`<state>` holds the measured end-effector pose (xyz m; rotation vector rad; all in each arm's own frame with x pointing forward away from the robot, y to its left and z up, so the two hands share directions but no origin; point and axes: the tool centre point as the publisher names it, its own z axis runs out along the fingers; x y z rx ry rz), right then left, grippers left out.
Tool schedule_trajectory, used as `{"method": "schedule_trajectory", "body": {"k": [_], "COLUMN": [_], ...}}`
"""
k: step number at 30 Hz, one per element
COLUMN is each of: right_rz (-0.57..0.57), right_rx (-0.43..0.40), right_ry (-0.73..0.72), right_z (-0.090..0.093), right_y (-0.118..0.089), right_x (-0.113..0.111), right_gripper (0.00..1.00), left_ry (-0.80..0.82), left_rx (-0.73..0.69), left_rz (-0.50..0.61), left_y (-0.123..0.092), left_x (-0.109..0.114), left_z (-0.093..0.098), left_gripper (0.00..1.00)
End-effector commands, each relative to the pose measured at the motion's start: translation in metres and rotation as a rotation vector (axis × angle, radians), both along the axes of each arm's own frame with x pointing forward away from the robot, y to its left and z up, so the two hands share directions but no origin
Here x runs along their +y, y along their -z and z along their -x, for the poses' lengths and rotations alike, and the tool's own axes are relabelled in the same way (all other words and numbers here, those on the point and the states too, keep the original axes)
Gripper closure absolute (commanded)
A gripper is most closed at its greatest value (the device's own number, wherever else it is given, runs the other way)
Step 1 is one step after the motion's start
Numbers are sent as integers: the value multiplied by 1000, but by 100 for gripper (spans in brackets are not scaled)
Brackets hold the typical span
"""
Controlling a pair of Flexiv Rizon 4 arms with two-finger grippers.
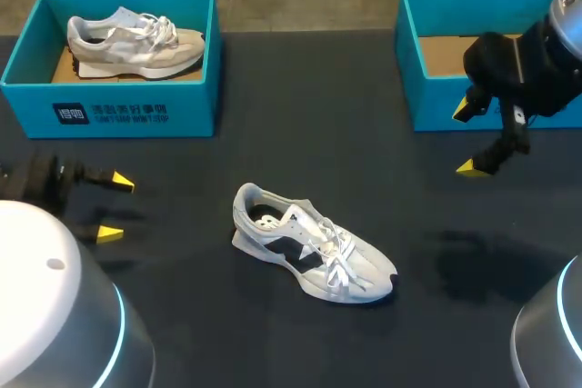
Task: Take the shoe out of the shoebox, open the shoe tongue, remove and reinsert the insole, then place the shoe into the shoebox
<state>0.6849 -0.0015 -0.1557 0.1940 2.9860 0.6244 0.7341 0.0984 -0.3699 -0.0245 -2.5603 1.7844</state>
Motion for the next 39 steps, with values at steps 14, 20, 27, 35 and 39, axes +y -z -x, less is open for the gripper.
{"method": "schedule_trajectory", "body": {"k": [14,20,27,35,39], "right_rz": [3,3,3,3,3], "right_rx": [6,6,6,6,6], "right_ry": [-1,-1,-1,-1,-1], "right_z": [-3,-3,-3,-3,-3], "right_y": [0,0,0,0,0], "right_x": [2,2,2,2,2], "right_gripper": [0,0,0,0,0], "left_ry": [6,6,48,146,183], "left_rx": [11,11,-5,-20,-24], "left_rz": [12,12,17,11,-6], "left_y": [13,13,11,6,2], "left_x": [-2,-2,-15,-47,-62], "left_z": [-3,-3,-7,-18,-21], "left_gripper": [0,0,0,0,0]}}
